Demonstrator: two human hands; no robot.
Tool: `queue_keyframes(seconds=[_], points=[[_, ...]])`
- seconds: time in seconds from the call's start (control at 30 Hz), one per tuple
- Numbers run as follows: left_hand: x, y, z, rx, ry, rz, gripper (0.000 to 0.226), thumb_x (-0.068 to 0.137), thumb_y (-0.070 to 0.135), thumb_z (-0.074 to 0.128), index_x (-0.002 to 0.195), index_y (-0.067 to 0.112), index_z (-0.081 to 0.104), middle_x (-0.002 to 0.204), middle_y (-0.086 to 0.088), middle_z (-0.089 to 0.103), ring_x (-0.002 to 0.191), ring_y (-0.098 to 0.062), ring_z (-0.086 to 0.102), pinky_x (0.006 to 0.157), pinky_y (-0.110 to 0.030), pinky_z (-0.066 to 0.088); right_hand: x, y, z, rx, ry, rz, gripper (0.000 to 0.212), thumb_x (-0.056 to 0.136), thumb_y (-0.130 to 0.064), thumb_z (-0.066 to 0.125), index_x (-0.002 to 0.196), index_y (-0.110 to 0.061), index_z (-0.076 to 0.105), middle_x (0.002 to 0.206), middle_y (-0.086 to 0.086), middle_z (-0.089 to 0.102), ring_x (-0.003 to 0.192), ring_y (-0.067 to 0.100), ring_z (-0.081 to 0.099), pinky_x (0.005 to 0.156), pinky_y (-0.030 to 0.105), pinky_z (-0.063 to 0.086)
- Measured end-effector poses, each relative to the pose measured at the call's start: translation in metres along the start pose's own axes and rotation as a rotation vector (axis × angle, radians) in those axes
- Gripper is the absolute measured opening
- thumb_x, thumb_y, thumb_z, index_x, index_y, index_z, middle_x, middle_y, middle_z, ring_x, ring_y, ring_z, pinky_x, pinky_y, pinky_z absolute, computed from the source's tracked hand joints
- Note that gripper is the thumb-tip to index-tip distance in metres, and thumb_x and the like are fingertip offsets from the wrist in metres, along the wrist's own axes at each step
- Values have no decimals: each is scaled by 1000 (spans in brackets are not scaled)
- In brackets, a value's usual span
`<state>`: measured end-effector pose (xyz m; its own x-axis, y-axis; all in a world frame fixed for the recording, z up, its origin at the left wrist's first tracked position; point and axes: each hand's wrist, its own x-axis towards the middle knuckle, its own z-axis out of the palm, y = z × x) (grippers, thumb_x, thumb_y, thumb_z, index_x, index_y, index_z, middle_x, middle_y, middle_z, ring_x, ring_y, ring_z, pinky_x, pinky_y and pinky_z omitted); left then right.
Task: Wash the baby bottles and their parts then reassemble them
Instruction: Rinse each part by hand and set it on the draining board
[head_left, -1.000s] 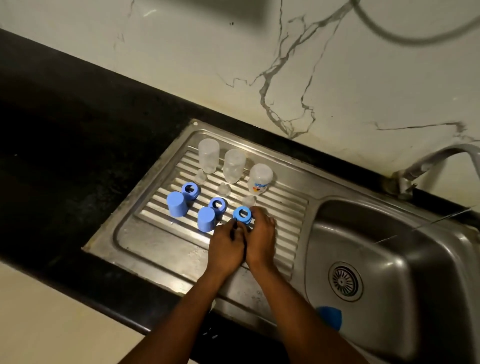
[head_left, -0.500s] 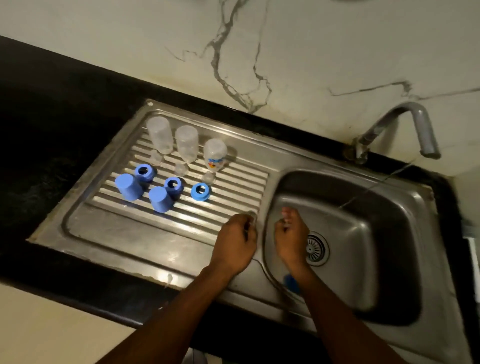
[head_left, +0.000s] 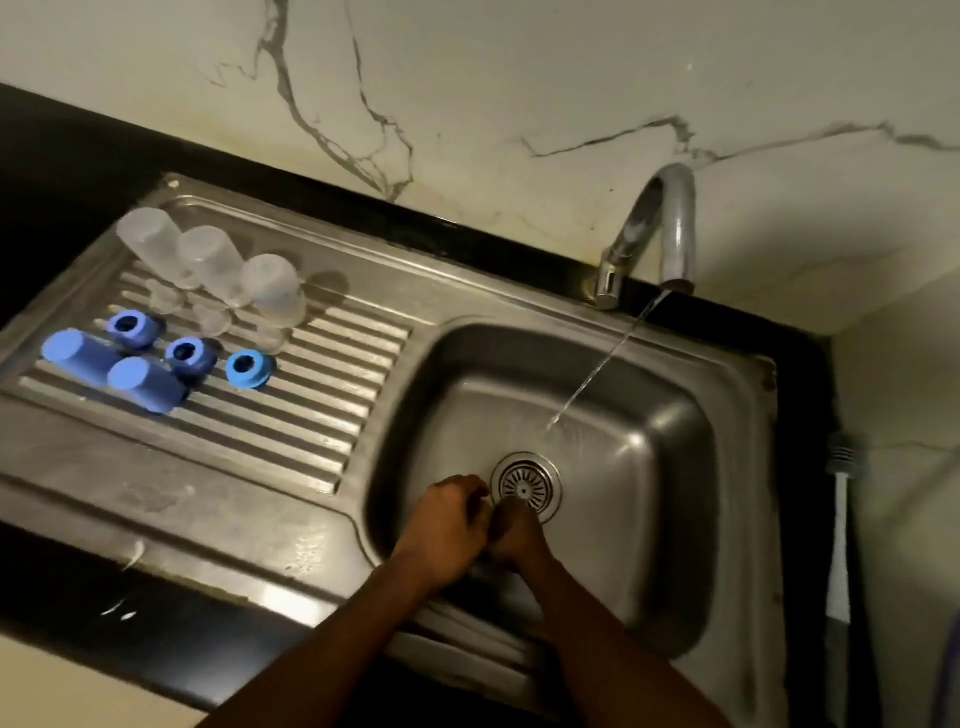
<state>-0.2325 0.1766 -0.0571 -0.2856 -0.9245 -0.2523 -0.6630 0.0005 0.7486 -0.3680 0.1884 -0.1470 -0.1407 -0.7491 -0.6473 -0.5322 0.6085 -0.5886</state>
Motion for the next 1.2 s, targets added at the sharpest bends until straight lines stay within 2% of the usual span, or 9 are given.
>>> queue_keyframes(seconds=[0.07,0.2,0.33,0.4,0.6,0.7,0.87,1.03,1.2], points=[[5,5,6,-5,31,-20,17,91,13,62,104,12,73,97,-6,74,89,-21,69,81,-36,54,16,-7,-30,159,188,16,10,89,-8,68,89,-14,61,88,3,59,80,16,57,77,32,52],[19,23,17,-41,69,-78,20,91,15,62,109,15,72,100,-2,74,89,-15,69,83,-34,56,44,-29,-102,272,443,-63,53,74,-5,83,120,-11,59,110,5,64,96,19,61,81,26,47],[37,38,33,-20,61,-95,23,93,12,60,113,14,71,105,-1,73,85,-8,62,68,-2,39,52,-39,-114,307,399,-236,55,77,-6,82,125,-15,56,114,5,65,103,20,64,90,33,53],[48,40,40,-39,80,-120,25,93,10,59,116,13,70,106,-2,72,84,-6,59,65,1,35,56,-34,-110,333,440,-243,56,78,-9,82,127,-16,56,116,4,66,106,21,63,93,37,53],[74,46,57,-98,137,-221,31,94,10,60,125,10,64,117,-6,68,87,-10,61,72,-11,40,56,-18,-108,371,560,-152,58,81,-15,81,133,-19,56,123,0,62,111,16,63,91,31,55],[86,52,65,-127,137,-245,36,95,9,60,130,10,60,122,-7,63,88,-9,59,68,-8,40,57,-16,-114,291,441,-210,56,81,-13,82,132,-18,58,122,1,64,109,15,64,91,26,54],[100,63,74,-184,149,-291,35,97,8,55,132,7,58,129,-10,60,90,-13,59,81,-20,42,57,-25,-125,234,429,-211,58,81,-15,80,134,-23,57,123,4,66,112,19,63,98,37,53],[107,65,83,-261,158,-329,34,102,14,50,135,7,57,136,-11,57,116,-22,59,93,-24,44,63,-28,-133,192,414,-229,55,80,-19,82,129,-20,58,117,2,68,105,19,66,93,38,55],[111,64,85,-649,168,-332,41,106,33,48,144,19,49,139,-4,58,120,-18,60,104,-39,51,58,-34,-139,441,372,-178,45,82,-30,81,112,-17,51,106,3,64,92,17,66,77,32,60]])
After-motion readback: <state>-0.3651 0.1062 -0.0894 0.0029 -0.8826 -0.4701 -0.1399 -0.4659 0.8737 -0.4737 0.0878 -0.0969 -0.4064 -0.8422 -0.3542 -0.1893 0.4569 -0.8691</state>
